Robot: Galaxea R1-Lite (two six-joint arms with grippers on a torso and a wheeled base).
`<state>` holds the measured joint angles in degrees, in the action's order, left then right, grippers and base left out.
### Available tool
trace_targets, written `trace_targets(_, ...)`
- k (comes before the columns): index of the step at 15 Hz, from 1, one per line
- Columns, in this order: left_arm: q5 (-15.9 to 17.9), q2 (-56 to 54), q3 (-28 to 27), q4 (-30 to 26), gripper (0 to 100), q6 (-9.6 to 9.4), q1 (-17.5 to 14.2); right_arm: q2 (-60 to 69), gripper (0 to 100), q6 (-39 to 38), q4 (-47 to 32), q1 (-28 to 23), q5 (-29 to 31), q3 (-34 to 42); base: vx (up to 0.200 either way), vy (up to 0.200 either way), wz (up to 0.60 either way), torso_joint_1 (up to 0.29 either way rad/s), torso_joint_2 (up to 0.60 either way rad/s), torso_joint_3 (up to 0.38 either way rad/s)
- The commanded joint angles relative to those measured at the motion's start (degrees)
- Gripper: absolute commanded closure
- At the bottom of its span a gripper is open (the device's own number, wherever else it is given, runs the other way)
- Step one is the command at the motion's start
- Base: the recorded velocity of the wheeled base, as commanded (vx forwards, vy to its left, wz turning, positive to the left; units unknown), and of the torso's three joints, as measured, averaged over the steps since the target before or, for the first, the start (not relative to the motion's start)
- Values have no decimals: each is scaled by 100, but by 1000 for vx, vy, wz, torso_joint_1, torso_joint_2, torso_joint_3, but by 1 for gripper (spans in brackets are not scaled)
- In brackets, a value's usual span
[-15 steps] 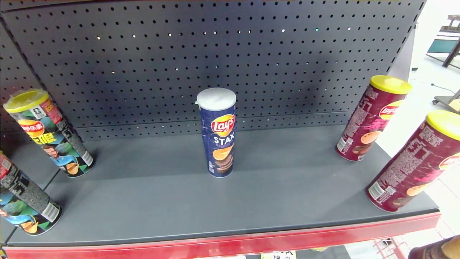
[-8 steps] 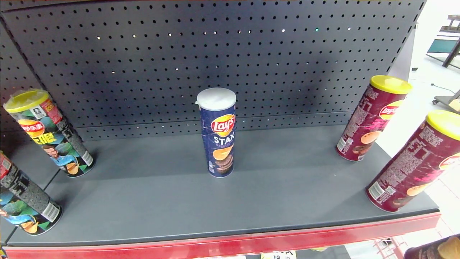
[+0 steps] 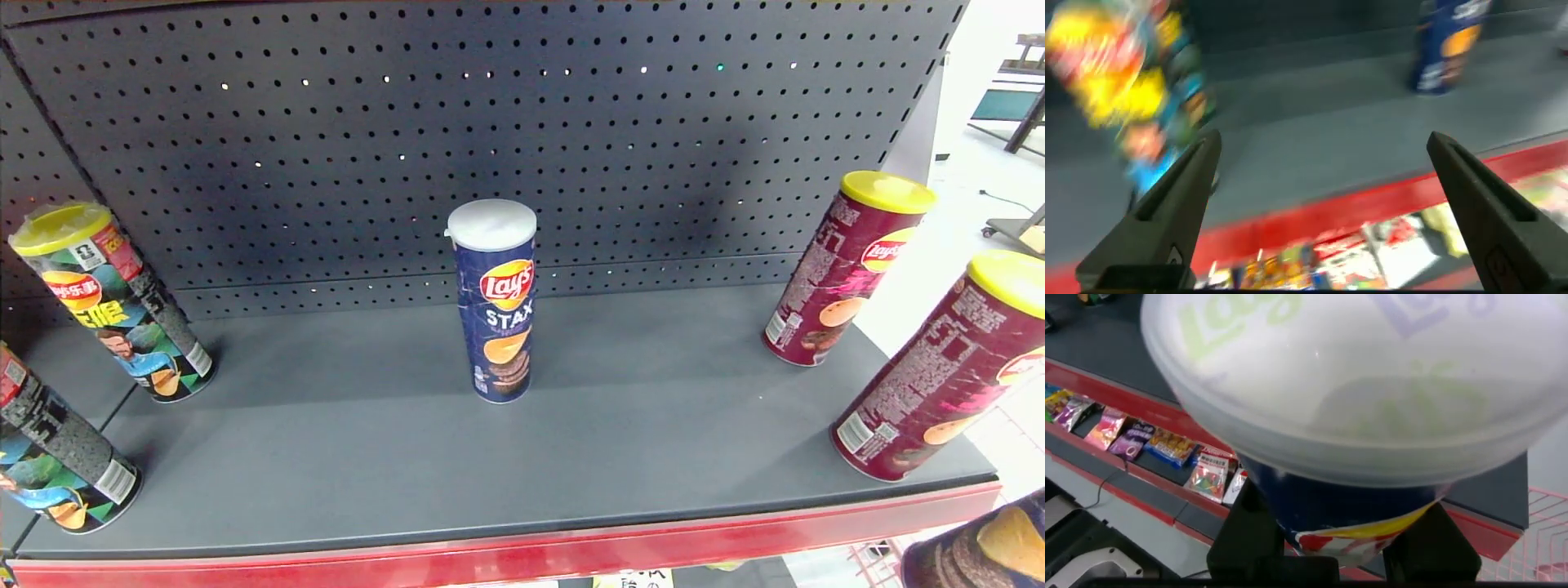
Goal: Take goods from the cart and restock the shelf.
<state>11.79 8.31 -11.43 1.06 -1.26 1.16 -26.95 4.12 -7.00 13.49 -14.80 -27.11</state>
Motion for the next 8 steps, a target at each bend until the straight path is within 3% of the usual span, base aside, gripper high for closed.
trace_targets(1, 1168, 2711, -1493, 105, 0, -261, 482, -29, 100, 1, 5, 180, -5, 31, 0, 0, 0, 0, 0, 0)
trace_targets(3, 1766, 4275, -1854, 852, 0, -411, 772, -3, 100, 1, -3, 347, 3, 92, 0, 0, 0, 0, 0, 0)
trace_targets(5, 1871, 5400, -1933, 1898, 0, -446, 1203, -38, 100, 1, 5, 347, 12, 74, 0, 0, 0, 0, 0, 0)
trace_targets(6, 1845, 5998, -2056, 2311, 0, -446, 1695, -38, 100, 1, 5, 347, 21, 74, 0, 0, 0, 0, 0, 0)
trace_targets(8, 1862, 6701, -2486, 2390, 0, -446, 2161, -20, 100, 1, 5, 347, 39, 48, 0, 0, 0, 0, 0, 0)
